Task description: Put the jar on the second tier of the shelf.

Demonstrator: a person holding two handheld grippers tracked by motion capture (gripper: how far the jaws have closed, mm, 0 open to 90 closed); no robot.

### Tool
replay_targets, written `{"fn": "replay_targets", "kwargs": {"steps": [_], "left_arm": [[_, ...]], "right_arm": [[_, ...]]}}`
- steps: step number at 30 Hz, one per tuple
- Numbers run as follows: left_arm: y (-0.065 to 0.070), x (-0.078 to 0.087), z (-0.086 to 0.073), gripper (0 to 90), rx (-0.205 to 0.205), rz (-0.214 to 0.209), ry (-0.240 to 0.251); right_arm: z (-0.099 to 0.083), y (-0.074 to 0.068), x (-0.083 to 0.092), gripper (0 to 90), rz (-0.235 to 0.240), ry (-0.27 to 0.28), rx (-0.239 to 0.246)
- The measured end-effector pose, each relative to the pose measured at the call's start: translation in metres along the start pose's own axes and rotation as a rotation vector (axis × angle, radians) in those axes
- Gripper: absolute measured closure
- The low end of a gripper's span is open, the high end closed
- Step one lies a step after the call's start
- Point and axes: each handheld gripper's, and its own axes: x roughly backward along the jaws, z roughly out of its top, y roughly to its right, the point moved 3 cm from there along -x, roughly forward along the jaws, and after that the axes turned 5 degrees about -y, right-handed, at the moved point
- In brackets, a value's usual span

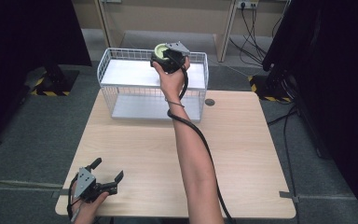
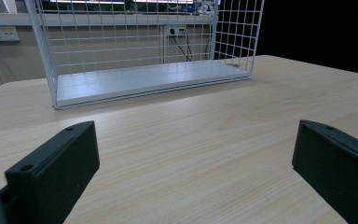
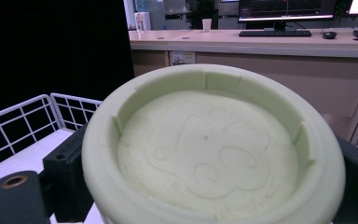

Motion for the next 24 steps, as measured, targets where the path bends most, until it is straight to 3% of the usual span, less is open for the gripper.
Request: {"fn": "replay_targets", "kwargs": {"steps": [24], "left_arm": [[0.000,0.000,0.000,0.2,0.003,-0.003,0.000]], "right_arm": [[-0.021,0.002,-0.012,11.4,-0.009,-0.072,-0.004]]}}
